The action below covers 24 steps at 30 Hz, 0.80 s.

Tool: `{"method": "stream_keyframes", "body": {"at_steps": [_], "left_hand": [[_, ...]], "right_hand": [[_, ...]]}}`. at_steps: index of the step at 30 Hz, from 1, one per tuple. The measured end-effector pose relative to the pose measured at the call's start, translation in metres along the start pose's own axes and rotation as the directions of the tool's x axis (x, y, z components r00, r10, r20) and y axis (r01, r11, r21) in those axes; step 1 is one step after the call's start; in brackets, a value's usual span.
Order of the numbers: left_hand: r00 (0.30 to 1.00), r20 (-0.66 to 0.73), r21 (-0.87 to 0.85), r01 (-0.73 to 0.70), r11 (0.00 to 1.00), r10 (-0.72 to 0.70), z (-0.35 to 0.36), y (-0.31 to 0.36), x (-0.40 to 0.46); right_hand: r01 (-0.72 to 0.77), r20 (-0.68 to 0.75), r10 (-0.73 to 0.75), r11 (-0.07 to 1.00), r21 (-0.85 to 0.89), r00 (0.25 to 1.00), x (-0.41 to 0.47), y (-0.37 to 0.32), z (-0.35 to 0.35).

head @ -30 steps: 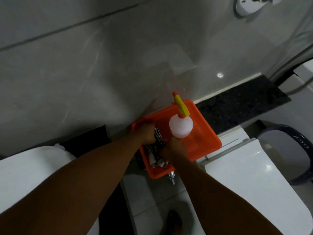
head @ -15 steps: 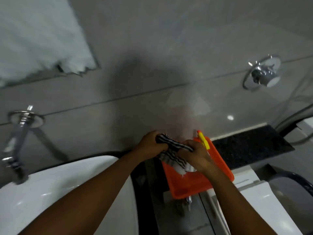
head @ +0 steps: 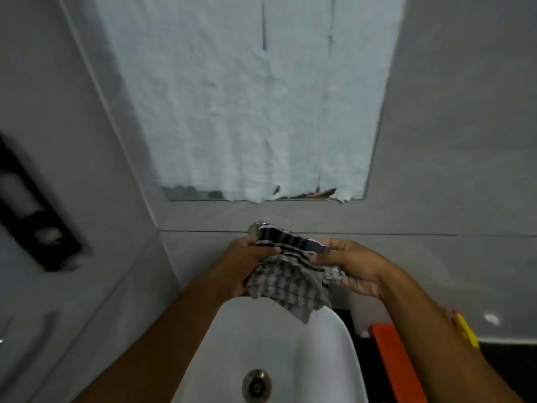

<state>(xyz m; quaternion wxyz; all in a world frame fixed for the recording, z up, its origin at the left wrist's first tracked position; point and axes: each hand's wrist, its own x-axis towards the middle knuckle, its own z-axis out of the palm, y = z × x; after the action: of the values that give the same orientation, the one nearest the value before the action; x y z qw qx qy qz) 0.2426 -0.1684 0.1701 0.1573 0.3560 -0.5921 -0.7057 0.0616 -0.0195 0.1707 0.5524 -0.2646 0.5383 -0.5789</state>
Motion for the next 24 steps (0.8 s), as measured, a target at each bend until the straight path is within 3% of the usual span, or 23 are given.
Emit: {"method": "stream_keyframes", "body": {"at_steps": [4,11,13,15,16,17,19,21,23,24], "left_hand": [[0.993,-0.117,0.018,0.029,0.999,-0.026,-0.047,-0.012,-0.016],[0.955,-0.29,0.044,-0.049,0.998,0.06,-0.058,0.001,0.017],[0.909,-0.398,0.218,-0.034,0.975,0.121,-0.048,0.009,0.032],[0.782,-0.54,0.58,0.078,0.811,0.311,-0.036,0.012,0.039],[0.742,-0.523,0.703,0.099,0.704,0.418,-0.028,0.011,0.039],[0.746,-0.473,0.764,0.082,0.639,0.469,-0.019,0.008,0.04],[0.812,-0.404,0.77,0.054,0.635,0.421,-0.005,0.003,0.05],[0.875,-0.37,0.716,0.053,0.696,0.314,0.0,0.001,0.064],[0.901,-0.35,0.66,0.044,0.75,0.255,0.0,0.0,0.079],[0.906,-0.347,0.637,0.036,0.77,0.244,0.0,0.001,0.084]], "right_hand": [[-0.056,-0.153,0.019,0.97,-0.238,0.988,0.027,0.01,0.044],[0.084,-0.467,-0.174,0.975,-0.207,0.867,0.082,0.004,0.064],[0.089,-0.509,-0.193,0.971,-0.222,0.839,0.096,0.0,0.063],[0.078,-0.551,-0.214,0.962,-0.26,0.807,0.111,0.001,0.06],[0.073,-0.564,-0.23,0.955,-0.288,0.793,0.116,0.004,0.059],[0.067,-0.569,-0.249,0.945,-0.32,0.784,0.119,0.008,0.059],[0.087,-0.556,-0.326,0.907,-0.412,0.765,0.119,0.014,0.061],[0.191,-0.464,-0.568,0.748,-0.636,0.68,0.109,0.02,0.058],[0.21,-0.199,-0.849,0.337,-0.918,0.49,0.098,0.027,0.041],[0.155,-0.037,-0.906,0.112,-0.982,0.422,0.094,0.03,0.029]]}}
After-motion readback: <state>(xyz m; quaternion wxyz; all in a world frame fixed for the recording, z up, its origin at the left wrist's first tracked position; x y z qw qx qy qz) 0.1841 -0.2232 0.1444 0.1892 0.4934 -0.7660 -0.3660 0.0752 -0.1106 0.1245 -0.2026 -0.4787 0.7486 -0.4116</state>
